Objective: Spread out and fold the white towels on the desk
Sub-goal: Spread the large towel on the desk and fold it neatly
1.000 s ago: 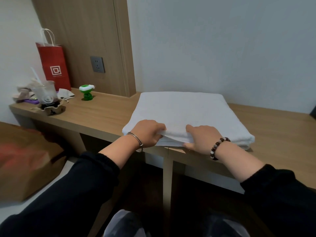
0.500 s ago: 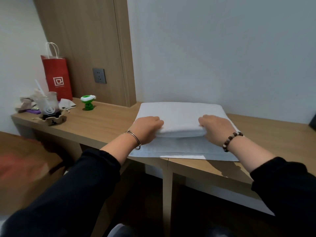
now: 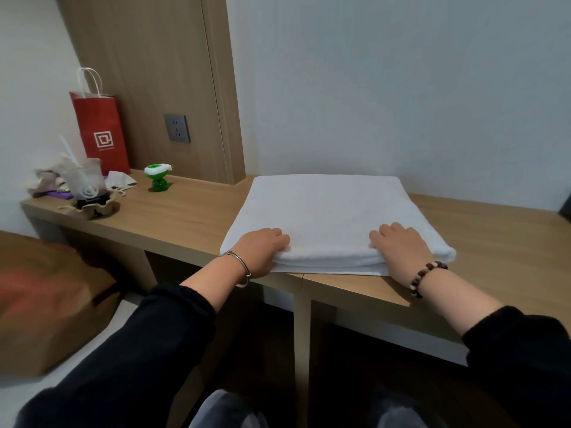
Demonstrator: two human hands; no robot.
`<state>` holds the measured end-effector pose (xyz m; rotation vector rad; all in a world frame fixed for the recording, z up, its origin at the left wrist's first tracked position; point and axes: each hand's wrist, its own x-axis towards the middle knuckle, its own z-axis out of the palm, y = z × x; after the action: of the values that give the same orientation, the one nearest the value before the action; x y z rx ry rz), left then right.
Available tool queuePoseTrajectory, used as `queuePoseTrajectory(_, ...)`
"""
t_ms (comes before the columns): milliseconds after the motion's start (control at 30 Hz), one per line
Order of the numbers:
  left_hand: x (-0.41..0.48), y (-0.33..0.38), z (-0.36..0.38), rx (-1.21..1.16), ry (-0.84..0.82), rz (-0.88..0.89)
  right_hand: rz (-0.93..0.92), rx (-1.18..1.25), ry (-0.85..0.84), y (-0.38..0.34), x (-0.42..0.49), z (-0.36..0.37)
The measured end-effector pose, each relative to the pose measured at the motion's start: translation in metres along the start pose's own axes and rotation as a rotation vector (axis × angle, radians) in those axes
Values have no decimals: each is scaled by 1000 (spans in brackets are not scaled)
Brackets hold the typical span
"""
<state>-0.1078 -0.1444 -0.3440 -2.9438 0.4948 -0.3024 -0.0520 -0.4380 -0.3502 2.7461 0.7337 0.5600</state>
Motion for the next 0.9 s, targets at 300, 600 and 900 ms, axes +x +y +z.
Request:
queuePoseTrajectory(300, 13, 1, -5, 2, 76, -59, 393, 138, -58, 43, -16, 1)
queuePoseTrajectory(600, 16, -3, 4, 53, -2, -18, 352, -5, -41, 45, -14, 17)
queuePoseTrajectory(900, 20, 3, -17, -335, -40, -247, 255, 392, -391, 71, 2, -6)
